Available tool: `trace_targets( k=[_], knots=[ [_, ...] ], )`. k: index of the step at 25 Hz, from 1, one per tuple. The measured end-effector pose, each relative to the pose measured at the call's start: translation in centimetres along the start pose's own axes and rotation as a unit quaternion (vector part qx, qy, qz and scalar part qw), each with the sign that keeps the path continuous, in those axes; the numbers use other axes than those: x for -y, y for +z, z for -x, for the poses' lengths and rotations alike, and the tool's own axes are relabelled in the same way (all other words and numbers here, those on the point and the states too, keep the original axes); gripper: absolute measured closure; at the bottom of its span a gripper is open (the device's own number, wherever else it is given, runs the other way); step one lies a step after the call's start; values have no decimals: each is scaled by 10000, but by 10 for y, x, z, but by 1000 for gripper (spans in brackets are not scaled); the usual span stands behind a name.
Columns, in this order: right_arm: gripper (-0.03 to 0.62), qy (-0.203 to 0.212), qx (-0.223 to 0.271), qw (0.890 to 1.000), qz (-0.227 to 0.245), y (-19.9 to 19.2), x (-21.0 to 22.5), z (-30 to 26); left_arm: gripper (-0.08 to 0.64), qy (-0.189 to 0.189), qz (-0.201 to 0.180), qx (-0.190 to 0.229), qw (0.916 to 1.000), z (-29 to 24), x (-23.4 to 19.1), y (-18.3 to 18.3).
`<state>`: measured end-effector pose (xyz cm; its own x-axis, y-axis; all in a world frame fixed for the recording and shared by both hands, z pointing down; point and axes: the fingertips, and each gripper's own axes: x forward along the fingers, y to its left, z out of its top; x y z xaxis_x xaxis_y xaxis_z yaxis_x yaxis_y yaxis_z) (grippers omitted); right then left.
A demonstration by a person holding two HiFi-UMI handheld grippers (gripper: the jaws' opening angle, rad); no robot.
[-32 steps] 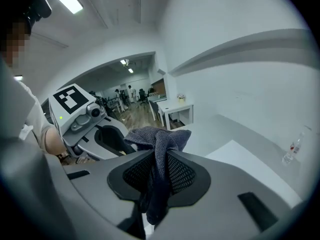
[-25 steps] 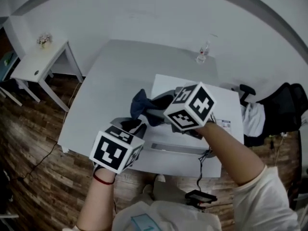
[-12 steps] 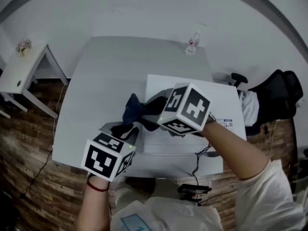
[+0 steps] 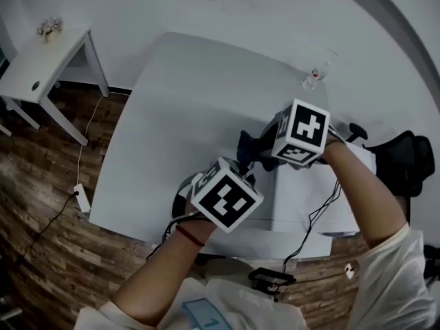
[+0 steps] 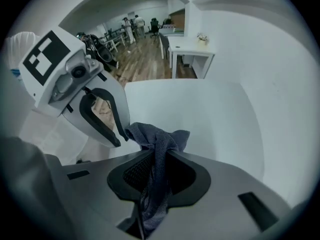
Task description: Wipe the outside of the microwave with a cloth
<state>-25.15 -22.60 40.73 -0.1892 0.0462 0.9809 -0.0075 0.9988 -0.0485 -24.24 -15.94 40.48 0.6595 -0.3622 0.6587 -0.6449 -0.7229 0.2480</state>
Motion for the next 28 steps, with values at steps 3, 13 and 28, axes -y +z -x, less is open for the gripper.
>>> trace_targets(
  k=[3, 13, 28],
  knots=[
    [503, -206, -586, 9978, 225, 1, 25, -9, 509, -25, -143, -45, 9999, -3, -18, 0],
    [503, -506, -2034, 9729, 980, -18, 69, -42, 506, -358, -103, 315, 9988, -42, -66, 0],
    [505, -869, -2597, 9478, 1634, -25, 75, -56, 502, -788, -15, 261, 9966, -71, -78, -21]
  ],
)
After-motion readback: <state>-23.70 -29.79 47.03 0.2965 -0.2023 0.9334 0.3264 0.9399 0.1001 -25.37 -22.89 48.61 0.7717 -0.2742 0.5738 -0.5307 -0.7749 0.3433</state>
